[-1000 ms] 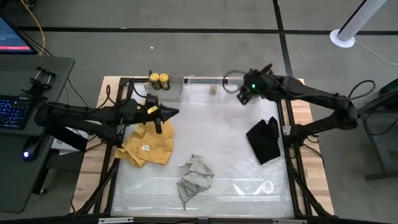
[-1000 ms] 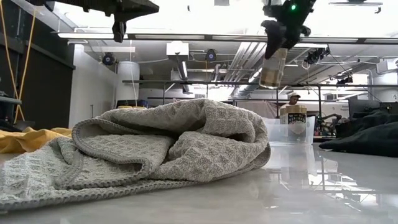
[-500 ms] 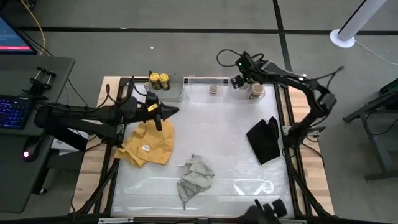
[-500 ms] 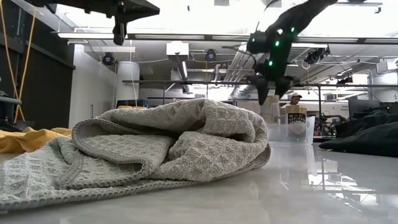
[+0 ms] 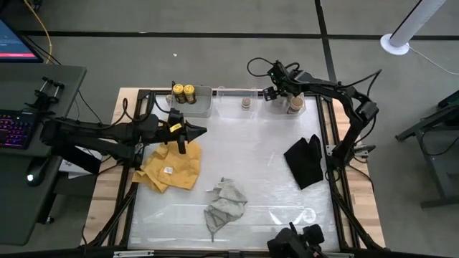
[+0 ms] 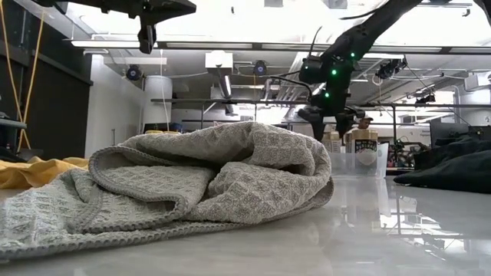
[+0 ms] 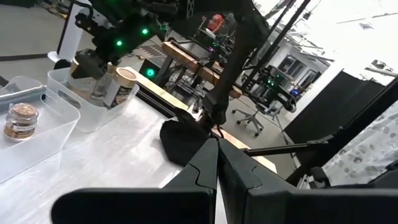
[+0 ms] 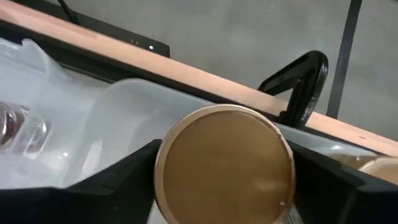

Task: Sort spices by type
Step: Put the gold seasoning bottle into the right transparent bin, then put the transparent bottle into the left transparent bin

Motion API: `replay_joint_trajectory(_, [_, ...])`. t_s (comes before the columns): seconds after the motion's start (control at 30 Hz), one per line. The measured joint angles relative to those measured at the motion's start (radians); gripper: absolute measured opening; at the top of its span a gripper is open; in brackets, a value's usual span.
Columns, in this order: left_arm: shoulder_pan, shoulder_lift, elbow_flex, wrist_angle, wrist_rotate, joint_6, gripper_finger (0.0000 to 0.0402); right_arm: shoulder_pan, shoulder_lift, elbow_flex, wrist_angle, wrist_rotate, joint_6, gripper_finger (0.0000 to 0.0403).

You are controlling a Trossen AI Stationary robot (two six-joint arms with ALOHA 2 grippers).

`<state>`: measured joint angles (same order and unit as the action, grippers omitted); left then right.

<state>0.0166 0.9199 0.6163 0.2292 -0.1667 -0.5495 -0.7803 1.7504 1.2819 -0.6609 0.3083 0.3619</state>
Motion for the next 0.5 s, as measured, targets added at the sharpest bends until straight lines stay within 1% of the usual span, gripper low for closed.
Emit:
replay_joint_trajectory(0.13, [0.0, 0.0, 0.0, -0.001, 0.0, 0.001, 0.0, -0.001, -0.002, 0.0, 0.012, 0.005, -0.001, 0.0368])
replay_joint_trajectory(0.2, [0.0, 0.0, 0.0, -0.002, 0.0, 0.001, 0.0, -0.002, -0.002, 0.0, 0.007, 0.005, -0.002, 0.0387])
replay_joint_trajectory(0.37, [0.008, 0.0, 0.0, -0.034, 0.0, 0.01, 0.0, -0.005, -0.021, 0.0, 0.015, 0.018, -0.023, 0.0375])
replay_joint_trajectory(0.5, [0.031, 0.0, 0.0, -0.061, 0.0, 0.038, 0.0002, -0.012, -0.089, 0.0, 0.05, 0.026, -0.057, 0.037])
